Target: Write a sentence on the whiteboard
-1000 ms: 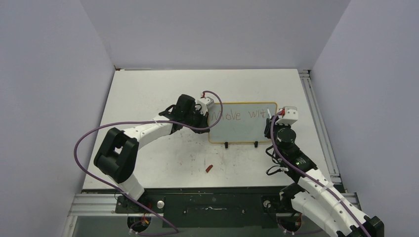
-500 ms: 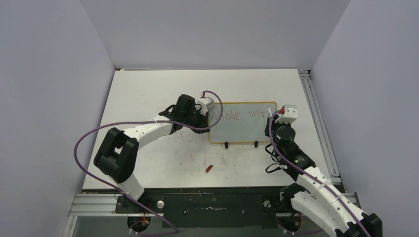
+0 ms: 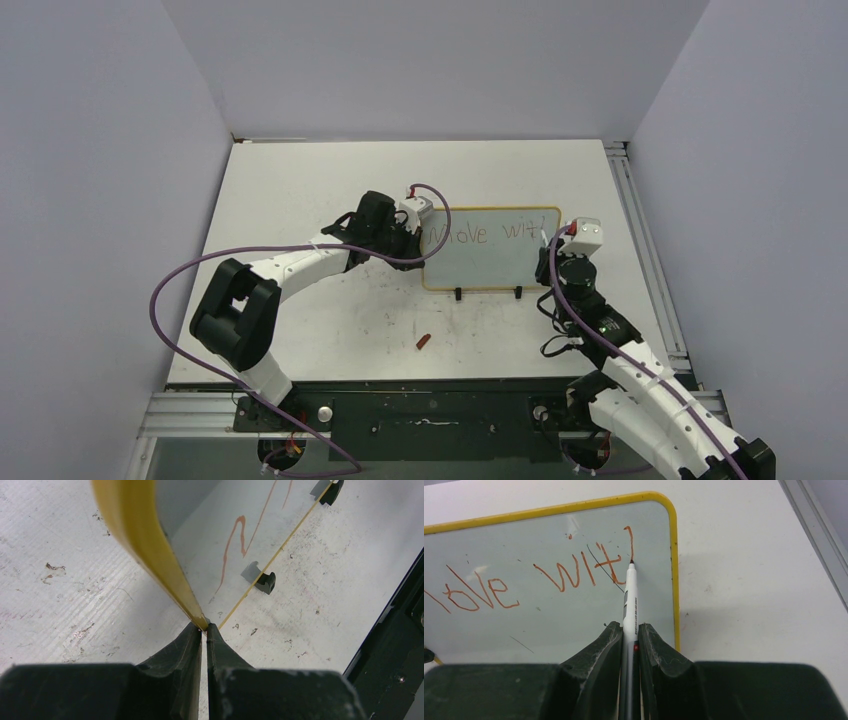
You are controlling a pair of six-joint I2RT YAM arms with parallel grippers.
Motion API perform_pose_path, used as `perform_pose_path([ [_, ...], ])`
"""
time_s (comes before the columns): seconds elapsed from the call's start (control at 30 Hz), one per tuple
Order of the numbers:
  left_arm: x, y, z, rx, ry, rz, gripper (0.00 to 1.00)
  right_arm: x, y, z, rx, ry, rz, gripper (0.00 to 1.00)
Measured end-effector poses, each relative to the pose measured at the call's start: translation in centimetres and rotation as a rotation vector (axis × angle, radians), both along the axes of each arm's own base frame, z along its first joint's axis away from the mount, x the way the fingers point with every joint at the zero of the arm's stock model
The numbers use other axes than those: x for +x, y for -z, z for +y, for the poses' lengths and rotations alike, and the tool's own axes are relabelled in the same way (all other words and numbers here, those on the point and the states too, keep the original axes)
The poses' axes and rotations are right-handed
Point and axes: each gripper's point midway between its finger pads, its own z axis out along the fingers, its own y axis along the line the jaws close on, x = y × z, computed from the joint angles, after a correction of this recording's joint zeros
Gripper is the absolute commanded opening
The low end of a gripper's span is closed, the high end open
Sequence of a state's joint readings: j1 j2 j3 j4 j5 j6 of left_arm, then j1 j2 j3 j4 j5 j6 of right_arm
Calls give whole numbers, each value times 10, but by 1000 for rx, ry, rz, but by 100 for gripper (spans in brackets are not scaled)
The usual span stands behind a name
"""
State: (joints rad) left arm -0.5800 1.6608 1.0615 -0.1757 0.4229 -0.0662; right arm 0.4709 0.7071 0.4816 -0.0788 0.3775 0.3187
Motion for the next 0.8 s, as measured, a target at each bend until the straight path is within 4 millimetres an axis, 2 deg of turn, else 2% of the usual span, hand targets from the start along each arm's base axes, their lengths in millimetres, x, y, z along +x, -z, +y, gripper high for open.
perform_pose_path([
  [0.37,0,0,0,0,0,1,4,-5,17,8,37,-24,59,5],
  [0.8,0,0,0,0,0,1,4,-6,16,7,44,-25,59,5],
])
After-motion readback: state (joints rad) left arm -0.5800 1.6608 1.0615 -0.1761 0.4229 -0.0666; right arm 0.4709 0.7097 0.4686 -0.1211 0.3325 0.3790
